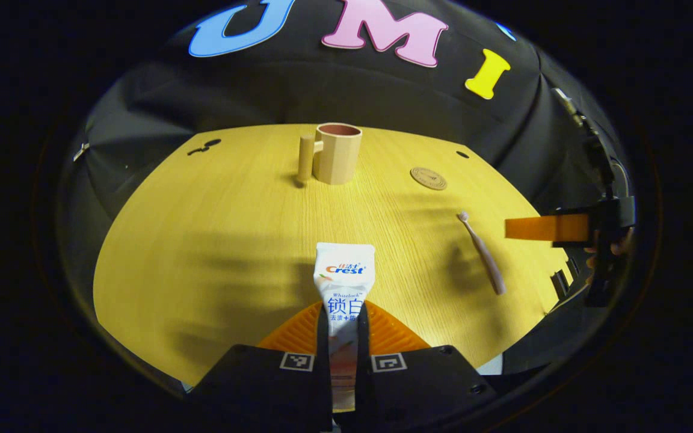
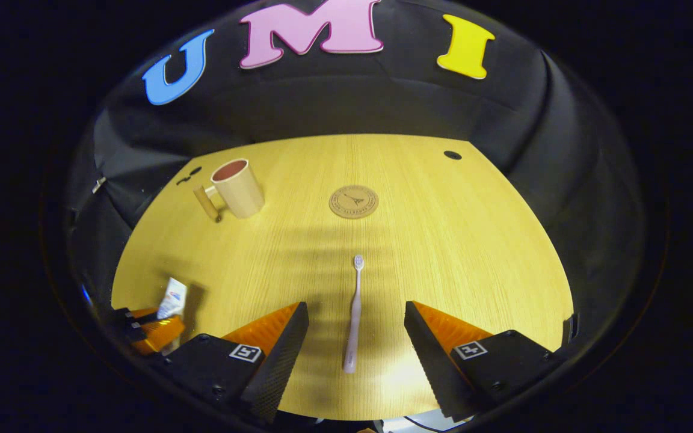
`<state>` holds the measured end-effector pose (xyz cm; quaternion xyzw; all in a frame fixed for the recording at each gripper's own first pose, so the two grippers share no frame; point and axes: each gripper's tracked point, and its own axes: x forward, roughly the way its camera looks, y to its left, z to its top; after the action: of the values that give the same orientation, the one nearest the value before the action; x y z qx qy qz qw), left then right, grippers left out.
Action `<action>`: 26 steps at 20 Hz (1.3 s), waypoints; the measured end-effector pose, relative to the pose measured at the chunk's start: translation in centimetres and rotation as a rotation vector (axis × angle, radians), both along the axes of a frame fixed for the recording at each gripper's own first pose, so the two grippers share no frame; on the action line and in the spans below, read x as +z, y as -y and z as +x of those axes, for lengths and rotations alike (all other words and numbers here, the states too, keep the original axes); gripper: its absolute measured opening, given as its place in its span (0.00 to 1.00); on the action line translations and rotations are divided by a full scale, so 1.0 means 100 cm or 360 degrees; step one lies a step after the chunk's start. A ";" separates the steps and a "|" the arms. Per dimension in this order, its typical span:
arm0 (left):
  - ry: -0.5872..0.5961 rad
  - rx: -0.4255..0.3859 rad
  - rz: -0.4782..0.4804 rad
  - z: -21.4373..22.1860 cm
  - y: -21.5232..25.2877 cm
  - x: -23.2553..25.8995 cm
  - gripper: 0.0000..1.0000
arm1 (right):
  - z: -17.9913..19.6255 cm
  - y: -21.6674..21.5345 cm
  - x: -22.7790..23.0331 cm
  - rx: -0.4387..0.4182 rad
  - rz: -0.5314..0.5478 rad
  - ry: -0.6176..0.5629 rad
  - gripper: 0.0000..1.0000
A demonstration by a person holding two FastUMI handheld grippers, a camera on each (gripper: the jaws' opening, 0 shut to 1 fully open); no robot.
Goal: Put the toothbrush and toothpaste on the desktop into the cup, then pick up the cup and place it on the coaster on the desktop.
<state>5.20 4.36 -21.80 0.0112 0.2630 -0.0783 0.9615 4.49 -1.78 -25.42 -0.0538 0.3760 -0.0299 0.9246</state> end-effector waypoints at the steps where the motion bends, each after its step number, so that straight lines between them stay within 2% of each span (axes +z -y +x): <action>1: 0.0020 -0.0010 -0.0012 -0.006 -0.003 0.005 0.16 | 0.002 -0.001 -0.005 -0.0002 -0.0008 -0.0035 0.99; 2: 0.0030 -0.0004 -0.0029 -0.010 -0.009 0.012 0.20 | 0.005 -0.002 -0.013 -0.0012 -0.0009 -0.0065 0.99; 7: 0.0056 0.0058 -0.0155 -0.022 -0.035 0.033 0.20 | 0.017 0.001 -0.045 -0.0106 -0.0028 -0.0199 0.98; 10: 0.0046 0.0062 -0.0149 -0.027 -0.047 0.032 0.20 | 0.023 0.004 -0.058 -0.0138 -0.0040 -0.0272 0.98; 14: 0.0020 0.0043 -0.0145 -0.031 -0.053 0.028 0.20 | 0.031 0.006 -0.067 -0.0254 0.0061 -0.0306 0.98; 21: -0.0002 0.0034 -0.0167 -0.026 -0.048 0.031 0.20 | 0.033 0.007 -0.072 -0.0227 0.0043 -0.0310 0.89; 22: -0.0002 0.0030 -0.0164 -0.024 -0.046 0.032 0.20 | 0.035 0.006 -0.070 -0.0218 0.0041 -0.0297 0.84; 23: 0.0000 0.0027 -0.0159 -0.023 -0.044 0.033 0.20 | 0.035 0.006 -0.072 -0.0216 0.0041 -0.0307 0.63; 25: -0.0002 0.0022 -0.0152 -0.018 -0.040 0.035 0.20 | 0.035 0.006 -0.072 -0.0202 0.0035 -0.0301 0.46; 26: 0.0000 0.0019 -0.0149 -0.016 -0.037 0.037 0.20 | 0.034 0.006 -0.072 -0.0196 0.0034 -0.0298 0.22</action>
<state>3.61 8.07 -18.07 -0.0355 0.2591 -0.0849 0.9614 7.86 -2.42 -32.66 -0.0233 0.4637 -0.0774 0.8823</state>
